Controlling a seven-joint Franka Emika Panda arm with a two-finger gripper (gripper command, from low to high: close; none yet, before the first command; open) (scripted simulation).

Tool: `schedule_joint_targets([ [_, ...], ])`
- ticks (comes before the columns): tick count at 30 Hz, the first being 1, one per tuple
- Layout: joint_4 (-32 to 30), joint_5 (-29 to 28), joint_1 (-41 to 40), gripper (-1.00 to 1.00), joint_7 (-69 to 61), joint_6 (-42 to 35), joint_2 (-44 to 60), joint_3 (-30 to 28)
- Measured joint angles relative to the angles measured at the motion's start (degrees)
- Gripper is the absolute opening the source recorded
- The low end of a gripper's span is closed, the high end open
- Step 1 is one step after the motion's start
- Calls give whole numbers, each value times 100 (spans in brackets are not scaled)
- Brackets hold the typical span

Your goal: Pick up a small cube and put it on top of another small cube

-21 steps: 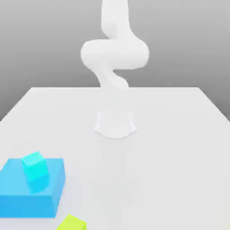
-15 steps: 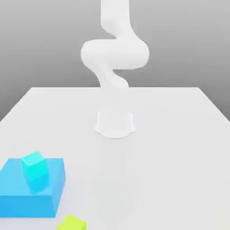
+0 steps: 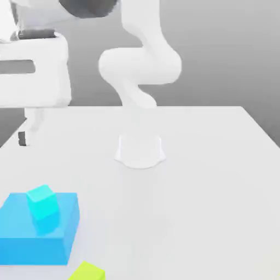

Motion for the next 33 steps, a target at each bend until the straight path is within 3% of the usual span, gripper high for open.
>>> schedule_joint_targets([
  [13,622,453,-1003,0,-979,414,2668,-122],
  [17,841,693,-1266,0,-1191,905,3492,107],
  [18,876,737,-1304,-100,-1222,994,3619,154],
  [25,874,750,-1297,-100,-1233,977,3610,144],
  [33,68,258,-787,-100,-616,295,2123,-377],
])
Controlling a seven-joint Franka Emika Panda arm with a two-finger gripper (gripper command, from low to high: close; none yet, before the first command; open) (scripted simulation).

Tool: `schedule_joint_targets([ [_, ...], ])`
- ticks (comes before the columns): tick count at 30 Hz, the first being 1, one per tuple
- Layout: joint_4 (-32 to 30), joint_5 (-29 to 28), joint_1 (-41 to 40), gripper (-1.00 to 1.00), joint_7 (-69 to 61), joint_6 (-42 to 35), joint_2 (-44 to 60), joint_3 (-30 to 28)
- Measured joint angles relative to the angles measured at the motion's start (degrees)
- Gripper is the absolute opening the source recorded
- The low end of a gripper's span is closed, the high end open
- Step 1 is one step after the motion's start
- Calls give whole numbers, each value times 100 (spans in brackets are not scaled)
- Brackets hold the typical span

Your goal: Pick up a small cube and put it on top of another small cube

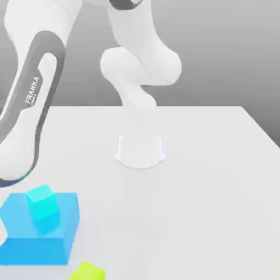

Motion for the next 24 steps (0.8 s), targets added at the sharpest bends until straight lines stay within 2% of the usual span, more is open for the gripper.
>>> schedule_joint_targets([
  [8,-1266,-829,477,-100,1142,-261,-1647,-349],
  [16,-2537,-1860,450,-100,2434,-519,-3349,-196],
  [20,-2862,-1681,481,-100,2367,185,-2956,-201],
  [21,-2918,-1586,487,100,2301,418,-2768,-195],
  [24,-2918,-1586,488,100,2300,418,-2768,-195],
])
